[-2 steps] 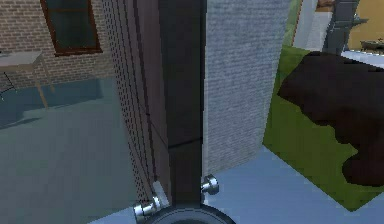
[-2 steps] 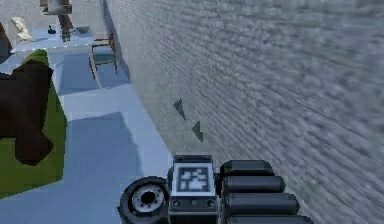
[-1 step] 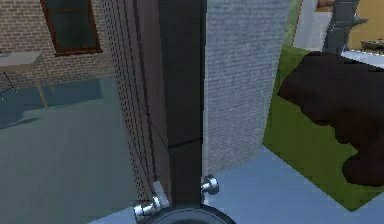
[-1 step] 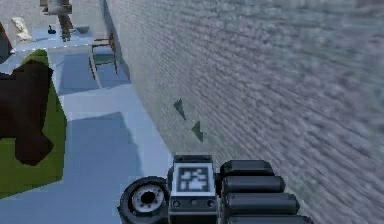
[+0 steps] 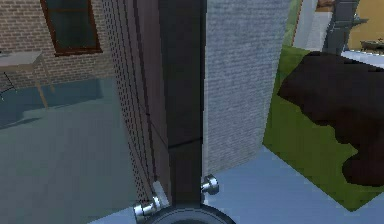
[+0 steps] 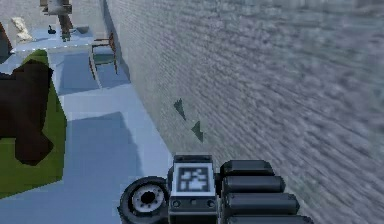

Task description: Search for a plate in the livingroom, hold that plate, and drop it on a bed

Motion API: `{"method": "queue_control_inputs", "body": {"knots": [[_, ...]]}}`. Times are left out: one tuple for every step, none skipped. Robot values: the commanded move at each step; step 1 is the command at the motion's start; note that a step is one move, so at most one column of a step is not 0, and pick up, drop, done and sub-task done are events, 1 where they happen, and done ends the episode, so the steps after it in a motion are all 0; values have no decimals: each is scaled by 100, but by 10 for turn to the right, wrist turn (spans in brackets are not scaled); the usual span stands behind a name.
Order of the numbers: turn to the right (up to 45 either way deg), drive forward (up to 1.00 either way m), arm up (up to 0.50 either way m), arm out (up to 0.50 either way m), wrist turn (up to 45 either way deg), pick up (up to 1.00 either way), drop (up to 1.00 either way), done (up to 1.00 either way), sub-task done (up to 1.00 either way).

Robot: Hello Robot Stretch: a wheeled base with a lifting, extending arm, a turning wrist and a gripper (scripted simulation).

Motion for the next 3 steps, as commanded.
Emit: {"method": "queue_control_inputs", "body": {"knots": [[450,0,0,0,0,0,0,0,0],[210,0,0,0,0,0,0,0,0],[450,0,0,0,0,0,0,0,0]]}}
